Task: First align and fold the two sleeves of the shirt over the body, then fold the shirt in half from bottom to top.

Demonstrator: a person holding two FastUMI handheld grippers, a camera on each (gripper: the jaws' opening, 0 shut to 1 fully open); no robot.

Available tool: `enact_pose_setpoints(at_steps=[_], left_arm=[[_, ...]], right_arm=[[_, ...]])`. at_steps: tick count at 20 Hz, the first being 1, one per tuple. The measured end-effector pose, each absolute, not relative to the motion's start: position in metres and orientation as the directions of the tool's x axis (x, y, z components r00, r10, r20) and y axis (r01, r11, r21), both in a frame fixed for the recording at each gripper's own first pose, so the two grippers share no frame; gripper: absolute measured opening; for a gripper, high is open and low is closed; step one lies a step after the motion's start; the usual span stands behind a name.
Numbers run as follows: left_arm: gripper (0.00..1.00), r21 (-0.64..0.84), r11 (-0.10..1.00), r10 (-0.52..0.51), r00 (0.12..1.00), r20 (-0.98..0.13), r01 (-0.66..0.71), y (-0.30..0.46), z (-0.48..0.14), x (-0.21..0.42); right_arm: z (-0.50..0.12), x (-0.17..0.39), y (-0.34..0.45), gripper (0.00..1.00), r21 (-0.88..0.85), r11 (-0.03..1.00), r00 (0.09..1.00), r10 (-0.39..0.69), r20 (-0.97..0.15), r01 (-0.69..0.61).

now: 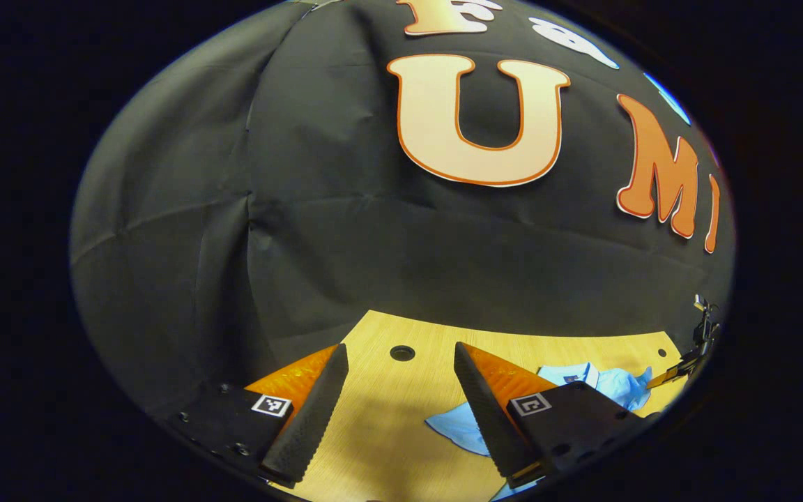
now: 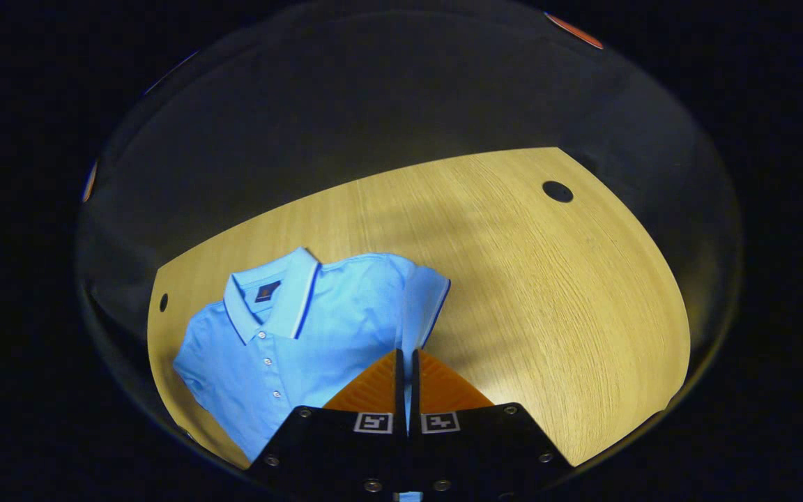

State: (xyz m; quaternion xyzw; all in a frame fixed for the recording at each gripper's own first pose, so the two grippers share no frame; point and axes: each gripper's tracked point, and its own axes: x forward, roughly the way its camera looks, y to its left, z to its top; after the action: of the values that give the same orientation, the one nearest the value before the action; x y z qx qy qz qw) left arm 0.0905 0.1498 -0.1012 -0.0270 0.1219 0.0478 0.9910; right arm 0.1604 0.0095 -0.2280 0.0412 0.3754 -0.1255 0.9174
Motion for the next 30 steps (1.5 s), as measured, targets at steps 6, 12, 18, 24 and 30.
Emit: enact_pose_setpoints(at_steps=[6,12,18,24,30], left_arm=[[0.98,-0.038,0.993,0.100,0.970,-0.223,-0.112,0.177,-0.092,0.078],[0.98,-0.029,0.993,0.103,0.968,-0.227,-0.113,0.191,-0.091,0.076],[0.98,-0.040,0.992,0.102,0.963,-0.251,-0.116,0.193,-0.099,0.073],[0.98,-0.055,0.990,0.107,0.950,-0.294,-0.128,0.183,-0.112,0.076],[0.99,-0.049,0.994,0.067,0.904,-0.423,-0.096,0.144,-0.148,0.078]], right_arm=[[-0.226,0.163,0.076,0.01,-0.027,0.987,0.702,-0.132,-0.699,0.159],[-0.243,0.170,0.153,0.01,0.006,0.999,0.698,-0.018,-0.716,0.032],[-0.247,0.162,0.200,0.24,0.069,0.996,0.695,0.094,-0.713,-0.064],[-0.225,0.145,0.201,1.00,0.055,0.994,0.719,0.105,-0.687,-0.092],[-0.211,0.120,0.179,0.99,0.044,0.996,0.740,0.087,-0.667,-0.078]])
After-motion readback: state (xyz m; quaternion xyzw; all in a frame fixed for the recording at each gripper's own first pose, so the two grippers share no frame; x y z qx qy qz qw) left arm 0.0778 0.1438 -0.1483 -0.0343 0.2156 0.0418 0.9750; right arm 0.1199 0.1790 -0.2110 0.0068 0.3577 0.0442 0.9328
